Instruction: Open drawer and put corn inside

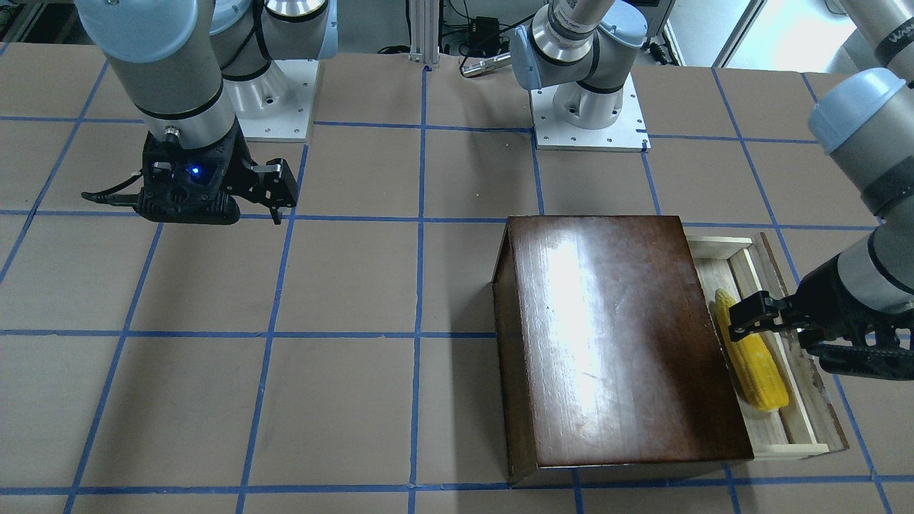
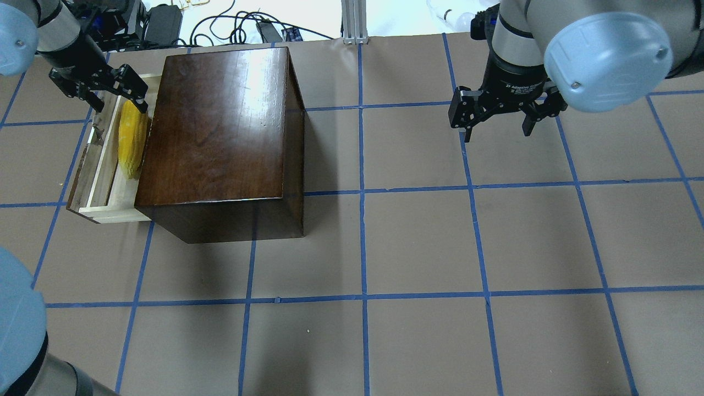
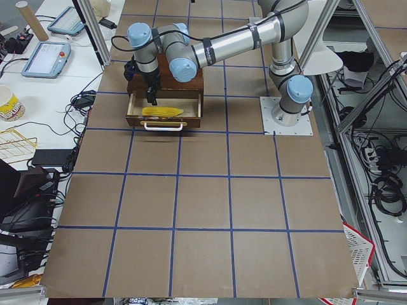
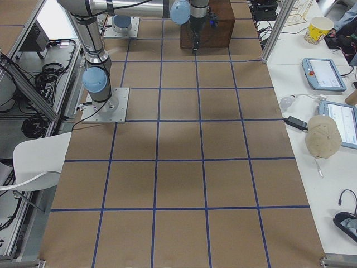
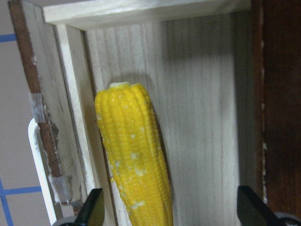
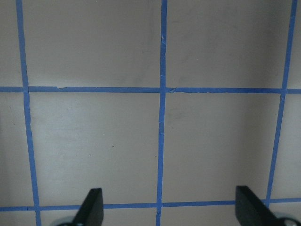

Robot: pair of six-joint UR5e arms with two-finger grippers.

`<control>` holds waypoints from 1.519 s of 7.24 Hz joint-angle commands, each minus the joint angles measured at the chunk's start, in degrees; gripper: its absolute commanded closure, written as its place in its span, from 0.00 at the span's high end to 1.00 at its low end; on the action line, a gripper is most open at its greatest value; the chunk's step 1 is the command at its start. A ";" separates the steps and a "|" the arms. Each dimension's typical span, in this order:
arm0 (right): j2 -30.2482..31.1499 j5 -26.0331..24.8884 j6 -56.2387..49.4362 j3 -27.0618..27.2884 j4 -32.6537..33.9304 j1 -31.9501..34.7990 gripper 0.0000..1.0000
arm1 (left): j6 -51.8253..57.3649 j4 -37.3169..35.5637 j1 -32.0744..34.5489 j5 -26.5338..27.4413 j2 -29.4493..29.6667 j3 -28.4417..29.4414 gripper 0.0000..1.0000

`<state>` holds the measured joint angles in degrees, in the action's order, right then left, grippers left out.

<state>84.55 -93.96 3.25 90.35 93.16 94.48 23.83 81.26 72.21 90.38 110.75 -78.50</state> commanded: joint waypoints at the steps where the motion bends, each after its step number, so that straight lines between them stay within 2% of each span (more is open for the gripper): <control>1: 0.00 0.00 0.00 0.00 0.00 0.00 1.00 | -2.71 1.43 2.40 0.15 -3.51 0.72 1.00; 2: 0.09 0.00 0.00 0.00 0.00 0.00 1.00 | -8.48 4.58 4.24 0.07 -5.26 0.80 1.00; 5: 0.00 0.00 0.00 0.00 0.00 0.00 1.00 | -14.94 4.53 14.77 2.70 -7.56 0.28 1.00; 8: 0.00 0.09 0.00 0.00 0.00 0.00 1.00 | -22.31 5.58 17.70 1.56 -9.14 -3.66 1.00; 11: 0.00 0.00 0.00 0.00 0.00 0.00 1.00 | -23.30 5.40 19.73 1.47 -12.48 -8.33 1.00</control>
<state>84.55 -93.93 3.25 90.35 93.16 94.48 0.78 86.67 91.50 91.93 99.56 -85.20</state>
